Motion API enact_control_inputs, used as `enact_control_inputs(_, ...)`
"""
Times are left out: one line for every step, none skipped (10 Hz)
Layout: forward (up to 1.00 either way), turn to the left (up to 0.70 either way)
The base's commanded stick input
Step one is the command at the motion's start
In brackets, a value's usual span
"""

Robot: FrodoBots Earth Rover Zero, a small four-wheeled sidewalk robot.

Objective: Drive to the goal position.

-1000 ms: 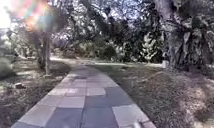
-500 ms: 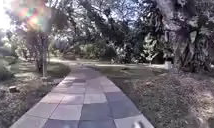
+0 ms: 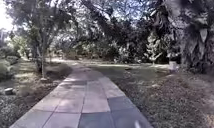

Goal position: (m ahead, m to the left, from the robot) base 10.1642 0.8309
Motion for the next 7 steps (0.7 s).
enact_control_inputs(0.50, 0.00)
enact_control_inputs(0.50, 0.00)
enact_control_inputs(0.50, 0.00)
enact_control_inputs(0.50, 0.00)
enact_control_inputs(0.50, 0.00)
enact_control_inputs(0.50, 0.07)
enact_control_inputs(0.50, 0.50)
